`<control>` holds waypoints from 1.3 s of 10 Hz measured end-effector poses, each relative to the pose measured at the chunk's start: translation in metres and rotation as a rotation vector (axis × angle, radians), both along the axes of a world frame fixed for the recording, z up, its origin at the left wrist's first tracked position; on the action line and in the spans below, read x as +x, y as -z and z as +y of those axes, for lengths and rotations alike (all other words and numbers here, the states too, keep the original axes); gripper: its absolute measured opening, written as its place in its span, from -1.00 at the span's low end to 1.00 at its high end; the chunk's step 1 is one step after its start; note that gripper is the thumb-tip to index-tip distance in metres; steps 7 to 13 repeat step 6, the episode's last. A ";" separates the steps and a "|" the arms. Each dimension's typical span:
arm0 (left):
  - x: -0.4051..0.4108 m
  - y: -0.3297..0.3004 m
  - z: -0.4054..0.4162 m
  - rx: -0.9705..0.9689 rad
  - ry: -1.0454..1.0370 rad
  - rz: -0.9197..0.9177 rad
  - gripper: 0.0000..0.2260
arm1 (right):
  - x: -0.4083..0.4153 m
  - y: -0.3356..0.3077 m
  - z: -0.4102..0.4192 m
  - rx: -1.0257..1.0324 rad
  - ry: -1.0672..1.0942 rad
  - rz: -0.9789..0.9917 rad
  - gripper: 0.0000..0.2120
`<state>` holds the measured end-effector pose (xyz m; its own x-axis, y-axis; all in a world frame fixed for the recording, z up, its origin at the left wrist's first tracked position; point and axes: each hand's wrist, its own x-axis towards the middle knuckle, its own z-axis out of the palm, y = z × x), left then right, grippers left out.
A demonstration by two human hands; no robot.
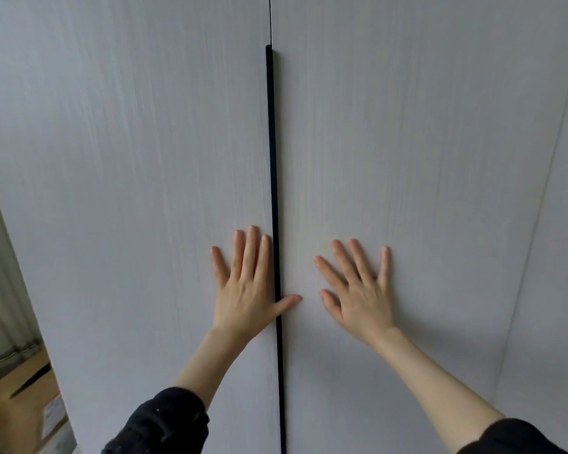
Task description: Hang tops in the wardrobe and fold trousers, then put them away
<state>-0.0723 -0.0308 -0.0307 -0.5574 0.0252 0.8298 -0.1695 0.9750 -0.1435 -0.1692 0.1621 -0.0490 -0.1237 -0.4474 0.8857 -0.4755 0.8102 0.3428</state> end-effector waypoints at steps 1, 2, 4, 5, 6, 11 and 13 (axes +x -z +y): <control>0.000 0.003 0.000 -0.001 0.019 0.029 -0.12 | -0.006 0.002 -0.003 -0.003 0.010 0.027 -0.38; 0.002 -0.001 0.003 -0.019 0.053 0.092 -0.20 | -0.009 0.003 -0.005 -0.015 0.004 0.048 -0.36; -0.007 -0.048 0.005 0.006 0.056 0.201 -0.31 | -0.004 -0.001 -0.006 -0.008 0.010 0.063 -0.40; -0.013 -0.057 0.004 0.002 0.058 0.236 -0.35 | 0.010 -0.005 0.000 -0.023 -0.081 0.018 -0.50; -0.017 -0.054 0.002 -0.012 0.043 0.245 -0.38 | 0.035 -0.023 0.006 -0.191 -0.344 -0.101 -0.58; -0.017 -0.054 0.002 -0.012 0.043 0.245 -0.38 | 0.035 -0.023 0.006 -0.191 -0.344 -0.101 -0.58; -0.017 -0.054 0.002 -0.012 0.043 0.245 -0.38 | 0.035 -0.023 0.006 -0.191 -0.344 -0.101 -0.58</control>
